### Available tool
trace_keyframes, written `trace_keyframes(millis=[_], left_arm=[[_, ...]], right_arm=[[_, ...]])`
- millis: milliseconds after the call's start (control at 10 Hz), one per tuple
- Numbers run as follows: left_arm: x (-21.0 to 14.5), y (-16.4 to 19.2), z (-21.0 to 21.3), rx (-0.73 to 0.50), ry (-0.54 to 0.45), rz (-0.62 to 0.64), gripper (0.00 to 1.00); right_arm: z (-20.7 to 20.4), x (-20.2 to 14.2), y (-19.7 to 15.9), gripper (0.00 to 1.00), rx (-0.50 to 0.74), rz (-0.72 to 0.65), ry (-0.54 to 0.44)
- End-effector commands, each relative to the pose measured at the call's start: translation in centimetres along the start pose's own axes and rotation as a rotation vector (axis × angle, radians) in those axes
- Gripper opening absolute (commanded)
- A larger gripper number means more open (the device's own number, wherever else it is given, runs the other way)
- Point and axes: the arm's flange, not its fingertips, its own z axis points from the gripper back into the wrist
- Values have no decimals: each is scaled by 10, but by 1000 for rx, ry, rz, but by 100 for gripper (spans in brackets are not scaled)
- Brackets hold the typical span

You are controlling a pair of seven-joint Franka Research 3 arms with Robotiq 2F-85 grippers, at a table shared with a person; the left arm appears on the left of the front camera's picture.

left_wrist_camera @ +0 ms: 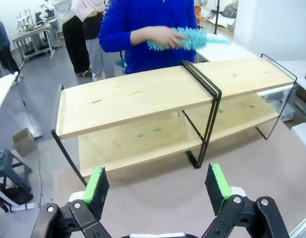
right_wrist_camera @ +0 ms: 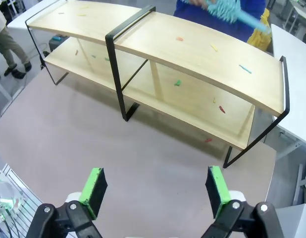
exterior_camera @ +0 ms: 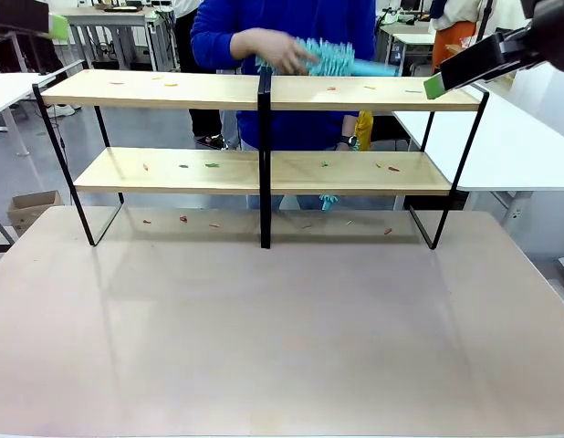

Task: Clean the shelves.
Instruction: Pick up the Duster when the human hands it over.

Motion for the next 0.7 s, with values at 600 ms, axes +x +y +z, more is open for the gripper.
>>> trace_keyframes(millis=[600], left_arm=[[-34, -34, -48, -27, 136, -74, 100]], right_arm=[[-9, -2, -22, 100, -6, -86, -31]])
